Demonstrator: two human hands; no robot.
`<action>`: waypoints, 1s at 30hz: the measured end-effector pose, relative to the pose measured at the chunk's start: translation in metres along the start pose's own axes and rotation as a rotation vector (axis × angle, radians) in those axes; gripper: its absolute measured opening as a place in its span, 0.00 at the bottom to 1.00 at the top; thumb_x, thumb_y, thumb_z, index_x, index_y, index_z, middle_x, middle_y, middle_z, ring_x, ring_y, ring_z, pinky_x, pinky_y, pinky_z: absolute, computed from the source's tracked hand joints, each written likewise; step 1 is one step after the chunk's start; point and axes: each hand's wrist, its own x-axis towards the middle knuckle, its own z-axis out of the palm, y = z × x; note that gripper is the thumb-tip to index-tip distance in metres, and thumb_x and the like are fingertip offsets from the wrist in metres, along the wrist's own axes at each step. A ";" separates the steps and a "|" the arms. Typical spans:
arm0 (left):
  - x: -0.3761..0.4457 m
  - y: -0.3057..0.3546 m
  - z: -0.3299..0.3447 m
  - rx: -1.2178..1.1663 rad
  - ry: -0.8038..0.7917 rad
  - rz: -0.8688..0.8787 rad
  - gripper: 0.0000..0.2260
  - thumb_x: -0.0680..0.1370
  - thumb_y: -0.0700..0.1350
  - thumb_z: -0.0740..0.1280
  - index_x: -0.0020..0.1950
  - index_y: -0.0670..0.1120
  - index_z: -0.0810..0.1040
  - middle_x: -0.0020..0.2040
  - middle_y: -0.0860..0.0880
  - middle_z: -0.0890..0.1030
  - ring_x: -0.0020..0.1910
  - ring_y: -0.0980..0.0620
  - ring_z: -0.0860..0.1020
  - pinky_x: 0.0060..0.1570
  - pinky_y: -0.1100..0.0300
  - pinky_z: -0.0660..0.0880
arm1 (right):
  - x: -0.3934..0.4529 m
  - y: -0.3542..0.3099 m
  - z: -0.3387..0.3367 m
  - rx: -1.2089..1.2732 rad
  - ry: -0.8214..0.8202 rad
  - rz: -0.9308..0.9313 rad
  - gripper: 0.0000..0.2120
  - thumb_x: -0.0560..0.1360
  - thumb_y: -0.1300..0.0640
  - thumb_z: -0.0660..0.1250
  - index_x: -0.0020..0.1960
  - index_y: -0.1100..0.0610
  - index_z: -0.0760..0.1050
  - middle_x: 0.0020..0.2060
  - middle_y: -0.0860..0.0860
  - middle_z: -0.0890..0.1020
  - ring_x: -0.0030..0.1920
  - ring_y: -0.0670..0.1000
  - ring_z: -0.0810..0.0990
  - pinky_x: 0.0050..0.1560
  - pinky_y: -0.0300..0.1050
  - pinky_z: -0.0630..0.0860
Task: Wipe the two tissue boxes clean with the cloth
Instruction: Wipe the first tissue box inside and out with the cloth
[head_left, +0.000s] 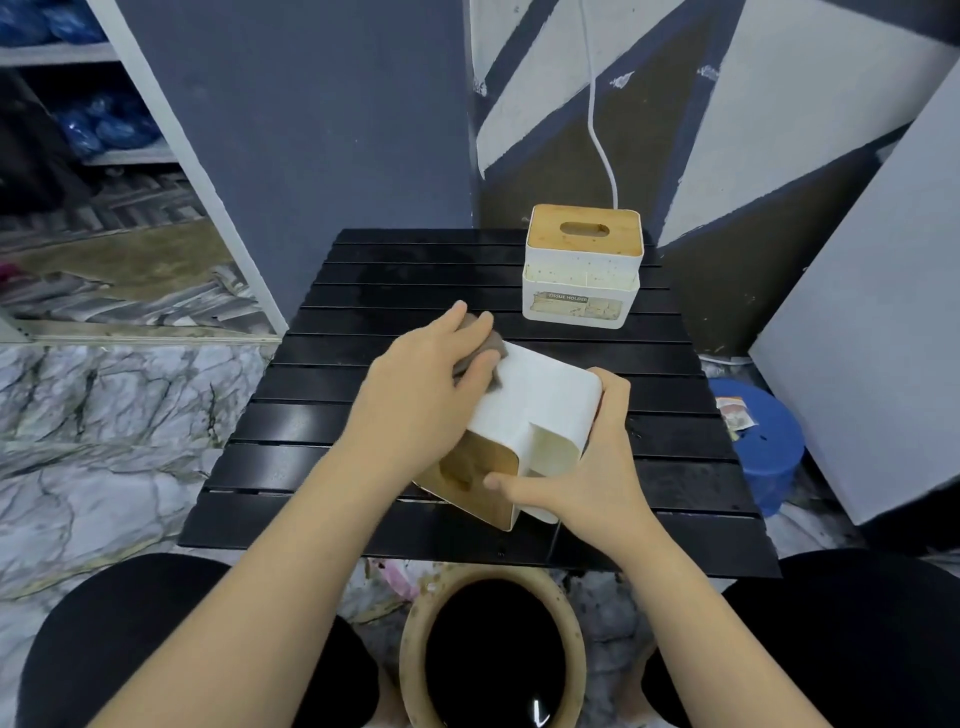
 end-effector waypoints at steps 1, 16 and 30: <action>0.007 0.005 0.006 0.042 -0.011 0.014 0.20 0.85 0.54 0.58 0.78 0.57 0.68 0.80 0.54 0.64 0.78 0.49 0.64 0.72 0.51 0.64 | 0.000 0.000 0.000 0.006 -0.002 0.004 0.48 0.57 0.61 0.88 0.60 0.40 0.58 0.58 0.36 0.71 0.59 0.33 0.74 0.52 0.28 0.74; -0.051 0.033 0.035 -0.008 0.134 0.376 0.18 0.81 0.50 0.61 0.65 0.46 0.82 0.66 0.47 0.81 0.64 0.46 0.79 0.65 0.50 0.71 | -0.001 0.002 0.000 -0.008 0.001 -0.071 0.37 0.66 0.50 0.75 0.66 0.60 0.59 0.53 0.26 0.75 0.44 0.34 0.78 0.43 0.31 0.76; -0.018 -0.018 0.007 -0.322 0.160 -0.128 0.17 0.82 0.53 0.66 0.71 0.59 0.77 0.71 0.60 0.76 0.69 0.56 0.74 0.68 0.54 0.73 | -0.002 -0.002 0.001 -0.092 0.013 0.061 0.49 0.56 0.55 0.88 0.63 0.42 0.58 0.57 0.32 0.70 0.62 0.34 0.72 0.53 0.32 0.75</action>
